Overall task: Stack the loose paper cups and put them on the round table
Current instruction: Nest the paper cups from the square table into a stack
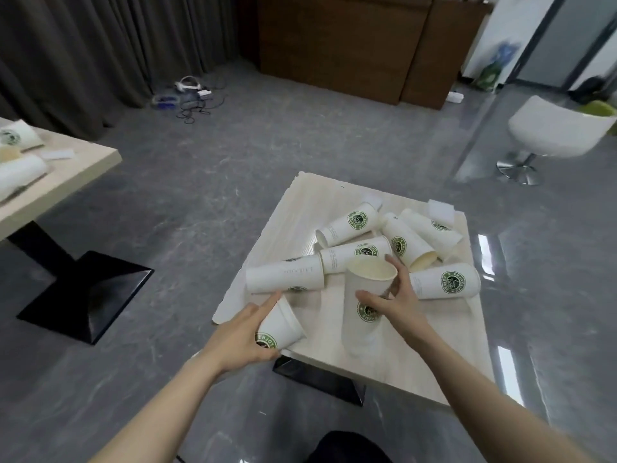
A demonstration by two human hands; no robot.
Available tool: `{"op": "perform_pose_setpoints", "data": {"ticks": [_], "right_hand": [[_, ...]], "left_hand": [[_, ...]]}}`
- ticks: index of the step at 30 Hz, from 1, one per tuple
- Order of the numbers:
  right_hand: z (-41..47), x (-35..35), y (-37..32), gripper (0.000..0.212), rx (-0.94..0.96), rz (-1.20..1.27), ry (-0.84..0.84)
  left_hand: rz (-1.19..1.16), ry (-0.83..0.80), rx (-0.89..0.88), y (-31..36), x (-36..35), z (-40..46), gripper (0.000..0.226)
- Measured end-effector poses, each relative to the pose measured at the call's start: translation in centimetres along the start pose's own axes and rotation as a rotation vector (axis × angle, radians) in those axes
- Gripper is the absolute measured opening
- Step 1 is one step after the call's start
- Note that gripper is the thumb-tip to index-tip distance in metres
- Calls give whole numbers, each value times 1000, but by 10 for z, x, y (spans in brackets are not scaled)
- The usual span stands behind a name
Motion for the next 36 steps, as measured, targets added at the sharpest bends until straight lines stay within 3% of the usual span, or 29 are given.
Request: {"op": "perform_pose_setpoints", "data": {"ticks": [4,6,12,17,19,26,31,36], "right_hand": [[-15,14,-6,62,33,214,225],[-21,17,-6,60,15,319,287],[-21,8,-5,66,-7,467,239],[-17,-20,10,48,-81,546,152],[-17,-31,20,51,-132,589,141],[-24,-65,40,81,-312,536,6],[-34,-81,40,67,-338,276,-89],[-31,-84,35,52,-279,188,-128]], "left_hand": [[1,-12,-40,9,-7,4,108],[8,-8,-50,11,-9,5,107],[-12,29,-90,26,-7,4,107],[28,35,-71,30,-10,2,105],[-33,58,-60,29,-12,1,104],[-26,66,-71,40,-13,3,106],[-52,76,-78,45,-13,6,108],[-90,101,-82,46,-12,9,109]]}}
Point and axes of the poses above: each hand's wrist, its own z-axis towards the middle knuckle, its own x-axis out of the back of the hand, y = z × x, the point moved 3 cm from there along z, towards the middle knuckle, and after that the axes turned 15 degrees about -y, right-handed, at the moved point
